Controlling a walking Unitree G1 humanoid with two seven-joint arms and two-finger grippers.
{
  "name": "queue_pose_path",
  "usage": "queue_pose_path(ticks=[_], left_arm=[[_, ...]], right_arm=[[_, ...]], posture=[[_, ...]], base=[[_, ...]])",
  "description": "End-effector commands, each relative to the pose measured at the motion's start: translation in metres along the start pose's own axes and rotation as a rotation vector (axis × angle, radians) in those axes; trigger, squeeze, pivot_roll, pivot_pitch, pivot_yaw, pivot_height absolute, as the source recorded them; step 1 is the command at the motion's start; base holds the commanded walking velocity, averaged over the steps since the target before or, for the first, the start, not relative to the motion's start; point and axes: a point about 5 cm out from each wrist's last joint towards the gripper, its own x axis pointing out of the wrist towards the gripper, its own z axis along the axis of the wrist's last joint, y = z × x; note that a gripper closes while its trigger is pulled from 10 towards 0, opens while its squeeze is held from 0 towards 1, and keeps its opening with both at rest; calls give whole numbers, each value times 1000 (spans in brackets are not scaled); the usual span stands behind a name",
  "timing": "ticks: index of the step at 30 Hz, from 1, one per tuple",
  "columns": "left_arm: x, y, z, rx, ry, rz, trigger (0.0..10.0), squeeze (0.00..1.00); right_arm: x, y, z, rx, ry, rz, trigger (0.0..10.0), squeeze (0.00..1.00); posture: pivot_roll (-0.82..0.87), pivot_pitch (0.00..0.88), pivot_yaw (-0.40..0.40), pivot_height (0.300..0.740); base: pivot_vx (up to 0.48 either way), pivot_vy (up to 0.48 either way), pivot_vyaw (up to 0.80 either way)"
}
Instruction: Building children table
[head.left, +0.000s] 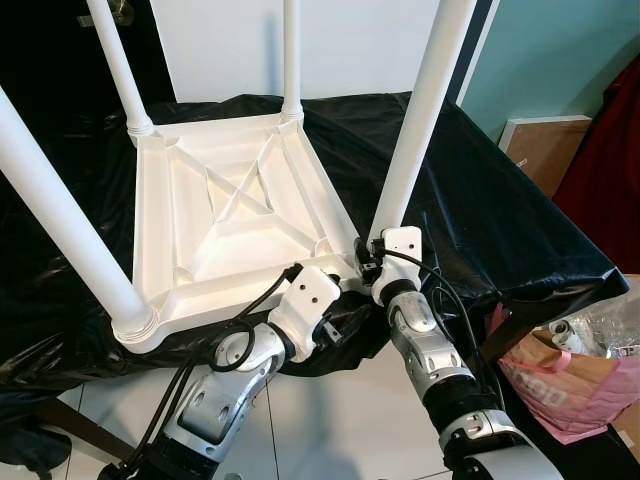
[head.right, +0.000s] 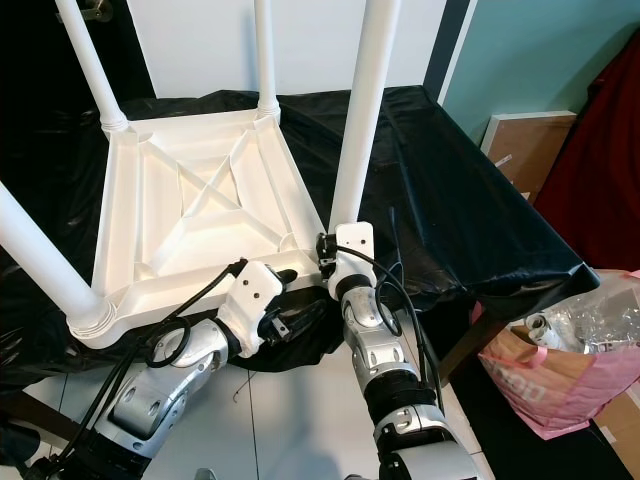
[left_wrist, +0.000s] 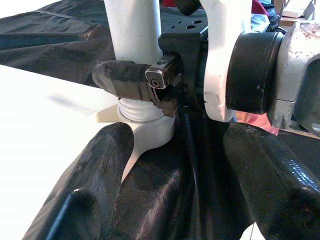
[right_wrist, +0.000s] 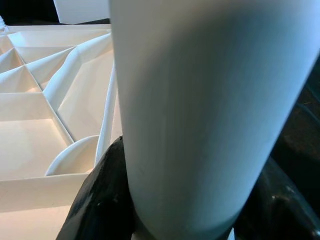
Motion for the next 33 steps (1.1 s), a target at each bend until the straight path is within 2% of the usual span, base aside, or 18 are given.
queue_pose_path(ticks=[1,6,10,16,17,18,19,24,27,33], left_arm=[[0,-4,-1,-3,3,-40,10000,0],[-1,-4,-1,-4,2,-40,10000,0],[-1,-6,-1,-2,2,-46,10000,0],[0,-7,0,-1,0,-51,10000,0],[0,-7,0,0,1,-53,10000,0],[0,-6,0,1,1,-53,10000,0],[0,-5,0,2,2,-54,10000,0],[0,-4,0,8,3,-57,10000,0],[1,-3,0,14,3,-67,10000,0],[5,-3,3,15,-7,-71,10000,0]], right_arm=[[-3,4,-3,9,20,19,10000,1000],[-4,3,-1,25,-2,41,10000,1000],[-9,-5,4,36,-49,97,10000,1000],[-14,-16,2,44,-51,150,10000,1000],[-17,-23,1,41,-42,192,10000,533],[-18,-27,0,39,-36,221,10000,533],[-19,-33,1,26,-35,252,10000,0],[-19,-45,3,-16,-27,324,10000,0],[-14,-54,7,-64,-3,434,10000,0],[-3,-56,12,-116,26,540,10000,0]], posture=[[40,62,-77,740],[39,62,-77,740],[37,57,-74,740],[36,53,-72,740],[35,49,-69,740],[35,49,-69,740],[32,46,-64,740],[30,44,-61,740],[22,37,-53,740],[19,26,-50,740]], base=[[0,0,0],[0,0,0],[0,0,0],[0,0,0],[0,0,0],[0,0,0],[0,0,0],[0,0,0],[0,0,0],[0,0,0]])
